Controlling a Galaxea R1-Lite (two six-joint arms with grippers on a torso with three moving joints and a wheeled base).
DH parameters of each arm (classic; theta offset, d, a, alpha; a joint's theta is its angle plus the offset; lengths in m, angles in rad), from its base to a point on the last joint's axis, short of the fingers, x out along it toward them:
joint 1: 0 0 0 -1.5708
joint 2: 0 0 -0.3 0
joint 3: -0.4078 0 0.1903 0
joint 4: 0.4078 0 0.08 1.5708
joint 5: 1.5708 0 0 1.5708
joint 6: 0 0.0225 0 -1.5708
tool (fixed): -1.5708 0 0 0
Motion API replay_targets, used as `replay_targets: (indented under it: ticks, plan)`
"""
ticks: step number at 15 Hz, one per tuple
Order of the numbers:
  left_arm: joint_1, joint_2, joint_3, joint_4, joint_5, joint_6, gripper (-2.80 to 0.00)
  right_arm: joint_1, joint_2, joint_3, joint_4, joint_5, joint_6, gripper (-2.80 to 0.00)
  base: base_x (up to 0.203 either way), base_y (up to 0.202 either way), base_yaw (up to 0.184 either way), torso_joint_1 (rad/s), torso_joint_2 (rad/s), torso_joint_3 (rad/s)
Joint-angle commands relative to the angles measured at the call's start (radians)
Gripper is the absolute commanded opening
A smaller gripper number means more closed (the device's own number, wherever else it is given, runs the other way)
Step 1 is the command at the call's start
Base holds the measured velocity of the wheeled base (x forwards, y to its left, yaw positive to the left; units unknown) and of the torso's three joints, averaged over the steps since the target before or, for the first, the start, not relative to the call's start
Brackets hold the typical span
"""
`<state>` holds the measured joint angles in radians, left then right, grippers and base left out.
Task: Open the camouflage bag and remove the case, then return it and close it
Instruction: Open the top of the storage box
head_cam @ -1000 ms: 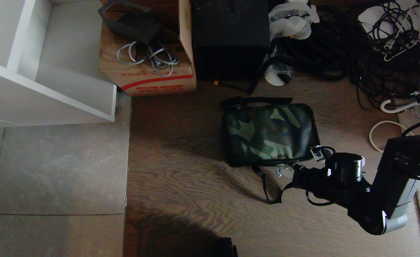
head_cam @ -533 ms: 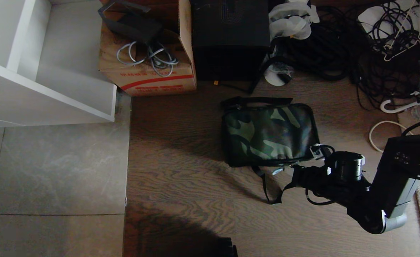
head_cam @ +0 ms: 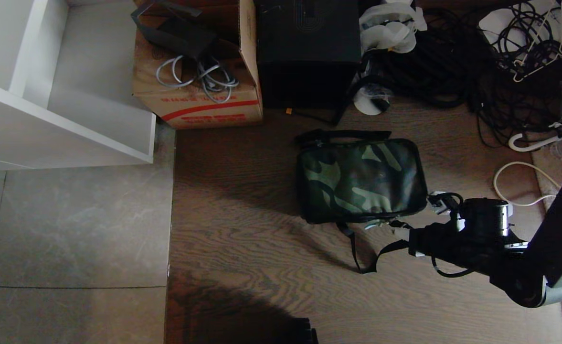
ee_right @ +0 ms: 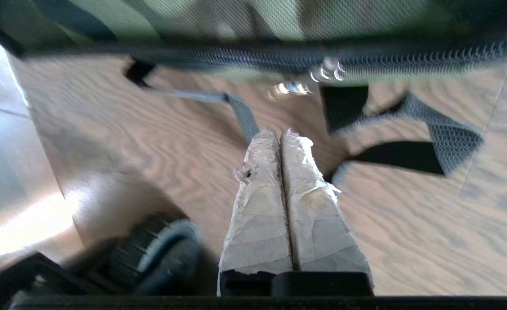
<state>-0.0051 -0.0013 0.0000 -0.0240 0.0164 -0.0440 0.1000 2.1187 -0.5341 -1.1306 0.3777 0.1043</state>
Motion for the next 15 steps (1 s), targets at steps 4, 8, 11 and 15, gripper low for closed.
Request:
replay_targets:
  ticks: [4, 8, 11, 15]
  plan:
    - [0.001, 0.001, 0.009, -0.001, 0.001, 0.0, -2.8, 0.022, 0.046, -0.015, -0.036, 0.0, 0.125, 0.0, 0.0, 0.0, 0.0, 0.0, 0.0, 0.0]
    - [0.001, 0.001, 0.009, -0.001, 0.0, 0.0, -2.8, 0.027, 0.108, -0.029, -0.113, 0.0, 0.126, 0.0, 0.0, 0.0, 0.0, 0.0, 0.0, 0.0]
    - [0.0, 0.001, 0.008, -0.001, 0.0, 0.0, -2.8, 0.028, 0.147, -0.04, -0.171, -0.002, 0.127, 0.0, 0.0, 0.0, 0.0, 0.0, 0.0, 0.0]
    - [0.001, 0.001, 0.008, -0.001, 0.0, 0.0, -2.8, 0.029, 0.161, -0.046, -0.192, -0.013, 0.129, 0.0, 0.0, 0.0, 0.0, 0.0, 0.0, 0.0]
